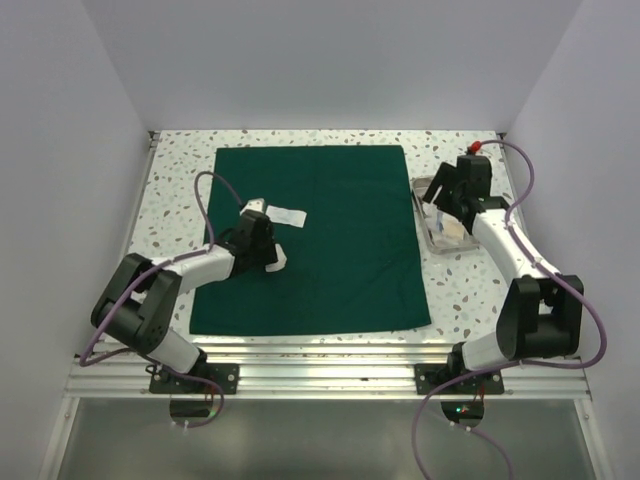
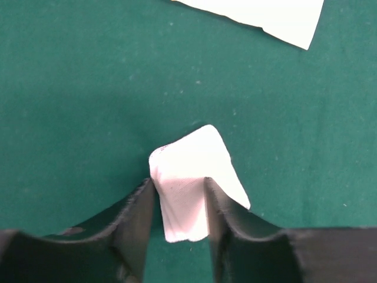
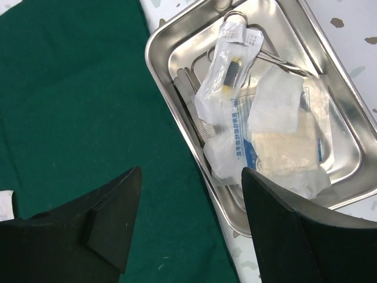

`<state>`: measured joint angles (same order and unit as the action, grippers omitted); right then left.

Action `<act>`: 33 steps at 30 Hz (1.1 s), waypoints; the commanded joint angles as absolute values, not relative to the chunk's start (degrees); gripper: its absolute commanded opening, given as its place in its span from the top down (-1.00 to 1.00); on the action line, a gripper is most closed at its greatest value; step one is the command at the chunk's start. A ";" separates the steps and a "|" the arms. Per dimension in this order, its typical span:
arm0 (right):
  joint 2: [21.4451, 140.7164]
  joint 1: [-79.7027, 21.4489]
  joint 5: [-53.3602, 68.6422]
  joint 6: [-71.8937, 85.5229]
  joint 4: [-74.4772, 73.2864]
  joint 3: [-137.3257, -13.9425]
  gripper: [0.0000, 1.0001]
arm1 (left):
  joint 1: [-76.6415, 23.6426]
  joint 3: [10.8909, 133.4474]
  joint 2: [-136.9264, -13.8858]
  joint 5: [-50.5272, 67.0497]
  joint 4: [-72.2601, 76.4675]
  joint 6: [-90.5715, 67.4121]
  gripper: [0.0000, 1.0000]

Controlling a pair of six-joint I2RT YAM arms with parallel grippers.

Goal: Prepare the surgical pack

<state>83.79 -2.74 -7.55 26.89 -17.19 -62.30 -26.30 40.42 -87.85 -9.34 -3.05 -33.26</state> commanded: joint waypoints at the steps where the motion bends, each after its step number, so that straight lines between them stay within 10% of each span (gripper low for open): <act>1: 82.00 -3.34 -6.51 26.02 -16.17 -61.52 -0.44 | -26.28 42.10 -90.17 -8.00 -1.32 -32.70 0.17; 13: 80.95 -5.88 -3.34 25.76 -15.38 -61.00 -0.43 | -29.53 45.53 -94.30 -12.22 -4.39 -30.85 1.00; 33: 85.78 -25.84 29.43 35.66 12.37 -51.25 -0.59 | -29.53 45.52 -74.27 4.92 1.41 -36.74 1.00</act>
